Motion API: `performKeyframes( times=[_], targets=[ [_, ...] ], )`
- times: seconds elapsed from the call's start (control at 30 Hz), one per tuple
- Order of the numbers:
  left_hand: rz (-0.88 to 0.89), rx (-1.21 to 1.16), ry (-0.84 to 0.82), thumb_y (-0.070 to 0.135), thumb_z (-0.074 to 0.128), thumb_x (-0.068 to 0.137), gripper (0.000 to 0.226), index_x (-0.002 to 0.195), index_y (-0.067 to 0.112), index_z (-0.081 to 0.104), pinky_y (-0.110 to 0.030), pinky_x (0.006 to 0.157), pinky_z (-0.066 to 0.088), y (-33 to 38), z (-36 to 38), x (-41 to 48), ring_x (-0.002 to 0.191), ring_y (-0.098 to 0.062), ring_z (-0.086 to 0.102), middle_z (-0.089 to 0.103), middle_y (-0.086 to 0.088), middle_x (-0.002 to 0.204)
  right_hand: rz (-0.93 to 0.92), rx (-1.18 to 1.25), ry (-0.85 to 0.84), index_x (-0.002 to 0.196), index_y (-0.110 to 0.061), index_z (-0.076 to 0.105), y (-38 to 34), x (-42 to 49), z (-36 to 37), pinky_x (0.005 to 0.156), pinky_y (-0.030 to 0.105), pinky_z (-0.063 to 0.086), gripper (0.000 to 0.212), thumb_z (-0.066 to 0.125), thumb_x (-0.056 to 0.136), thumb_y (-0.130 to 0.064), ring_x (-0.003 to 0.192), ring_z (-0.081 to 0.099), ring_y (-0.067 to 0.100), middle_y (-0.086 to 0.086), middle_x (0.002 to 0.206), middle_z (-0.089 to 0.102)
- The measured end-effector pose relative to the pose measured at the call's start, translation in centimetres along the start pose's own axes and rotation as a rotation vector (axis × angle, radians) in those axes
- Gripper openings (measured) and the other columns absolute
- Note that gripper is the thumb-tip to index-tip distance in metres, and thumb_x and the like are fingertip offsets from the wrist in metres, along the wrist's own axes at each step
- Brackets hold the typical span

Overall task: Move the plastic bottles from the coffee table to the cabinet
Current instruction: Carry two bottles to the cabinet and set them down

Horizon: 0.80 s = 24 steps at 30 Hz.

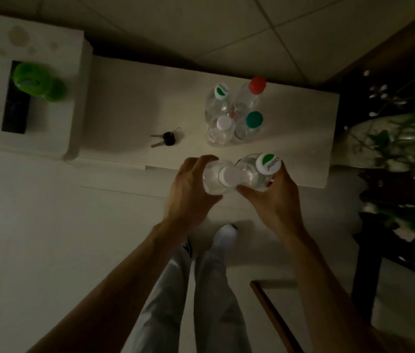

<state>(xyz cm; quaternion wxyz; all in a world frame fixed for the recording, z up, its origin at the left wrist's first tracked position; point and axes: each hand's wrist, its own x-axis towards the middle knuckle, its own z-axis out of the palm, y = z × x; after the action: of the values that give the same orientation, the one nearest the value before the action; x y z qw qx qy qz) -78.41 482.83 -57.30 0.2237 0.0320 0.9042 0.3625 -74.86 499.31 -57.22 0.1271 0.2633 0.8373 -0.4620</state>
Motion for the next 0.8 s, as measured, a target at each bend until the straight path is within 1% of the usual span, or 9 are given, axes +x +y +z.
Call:
performKeyframes(
  times=[0.07, 0.17, 0.2, 0.27, 0.37, 0.5, 0.6, 0.7, 0.8],
  targets=[
    [-0.015, -0.024, 0.022, 0.025, 0.084, 0.063, 0.069, 0.123, 0.023, 0.052, -0.032, 0.09, 0.046, -1.6, 2.1, 1.6, 0.109, -0.017, 0.054, 0.058, -0.001, 0.119, 0.016, 0.019, 0.018, 0.131, -0.021, 0.048, 1.7, 1.9, 1.5, 0.09, 0.016, 0.046, 0.076, 0.085, 0.065, -0.03, 0.115, 0.056, 0.004, -0.007, 0.127, 0.06],
    [-0.034, -0.05, 0.042, 0.023, 0.085, 0.062, 0.072, 0.125, 0.021, 0.051, -0.039, 0.093, 0.048, -3.5, 4.5, 3.9, 0.11, -0.018, 0.055, 0.059, -0.002, 0.119, 0.036, 0.034, 0.052, 0.133, -0.019, 0.047, 3.9, 4.3, 3.5, 0.094, 0.022, 0.048, 0.079, 0.085, 0.064, -0.03, 0.118, 0.057, 0.008, -0.003, 0.129, 0.059],
    [-0.04, -0.058, 0.041, 0.021, 0.085, 0.062, 0.072, 0.126, 0.02, 0.05, -0.038, 0.094, 0.048, -3.9, 5.0, 4.5, 0.111, -0.019, 0.055, 0.059, -0.003, 0.12, 0.037, 0.034, 0.066, 0.132, -0.019, 0.047, 4.5, 4.9, 4.0, 0.091, 0.02, 0.049, 0.08, 0.085, 0.063, -0.031, 0.117, 0.057, 0.009, -0.001, 0.13, 0.058],
    [-0.034, -0.069, 0.043, 0.018, 0.083, 0.065, 0.069, 0.126, 0.017, 0.051, -0.034, 0.093, 0.047, -4.5, 6.0, 5.7, 0.11, -0.018, 0.055, 0.058, -0.004, 0.12, 0.032, 0.03, 0.094, 0.13, -0.018, 0.046, 5.3, 6.0, 4.6, 0.084, 0.011, 0.045, 0.079, 0.085, 0.063, -0.031, 0.116, 0.057, 0.011, 0.003, 0.13, 0.056],
    [-0.02, -0.086, 0.073, 0.017, 0.08, 0.07, 0.063, 0.125, 0.014, 0.052, -0.023, 0.089, 0.044, -4.9, 7.1, 6.9, 0.107, -0.013, 0.054, 0.058, -0.007, 0.122, 0.025, 0.026, 0.144, 0.132, -0.014, 0.044, 6.0, 7.2, 5.2, 0.081, 0.004, 0.039, 0.08, 0.087, 0.064, -0.025, 0.115, 0.054, 0.009, 0.007, 0.131, 0.055],
    [-0.027, -0.125, 0.115, 0.016, 0.08, 0.07, 0.062, 0.126, 0.012, 0.052, -0.015, 0.085, 0.04, -4.8, 7.6, 7.7, 0.103, -0.007, 0.047, 0.056, -0.009, 0.124, 0.037, 0.075, 0.151, 0.134, -0.019, 0.042, 6.7, 8.6, 6.0, 0.076, 0.0, 0.039, 0.081, 0.086, 0.066, -0.021, 0.116, 0.052, 0.006, 0.004, 0.134, 0.052],
    [-0.062, -0.125, 0.119, 0.017, 0.079, 0.072, 0.063, 0.126, 0.013, 0.049, -0.004, 0.077, 0.032, -4.8, 7.9, 7.9, 0.102, -0.002, 0.044, 0.054, -0.007, 0.125, 0.025, 0.077, 0.168, 0.135, -0.02, 0.042, 6.9, 9.3, 6.4, 0.077, -0.005, 0.037, 0.082, 0.086, 0.065, -0.02, 0.116, 0.048, 0.001, 0.003, 0.135, 0.052],
    [-0.127, -0.177, 0.122, 0.015, 0.077, 0.075, 0.059, 0.123, 0.013, 0.044, -0.003, 0.068, 0.038, -4.7, 8.4, 7.8, 0.09, 0.002, 0.048, 0.052, 0.001, 0.115, 0.023, 0.08, 0.167, 0.136, -0.019, 0.042, 7.1, 9.5, 6.7, 0.082, -0.004, 0.037, 0.084, 0.086, 0.066, -0.02, 0.118, 0.048, 0.001, 0.001, 0.136, 0.051],
    [-0.096, -0.132, 0.182, 0.008, 0.076, 0.073, 0.052, 0.116, 0.008, 0.047, -0.003, 0.068, 0.04, -4.9, 8.8, 7.8, 0.091, -0.004, 0.047, 0.052, -0.006, 0.111, 0.011, 0.067, 0.168, 0.135, -0.016, 0.043, 7.5, 9.2, 7.2, 0.085, -0.005, 0.036, 0.081, 0.086, 0.066, -0.019, 0.12, 0.051, 0.005, 0.004, 0.134, 0.053]
  ],
)
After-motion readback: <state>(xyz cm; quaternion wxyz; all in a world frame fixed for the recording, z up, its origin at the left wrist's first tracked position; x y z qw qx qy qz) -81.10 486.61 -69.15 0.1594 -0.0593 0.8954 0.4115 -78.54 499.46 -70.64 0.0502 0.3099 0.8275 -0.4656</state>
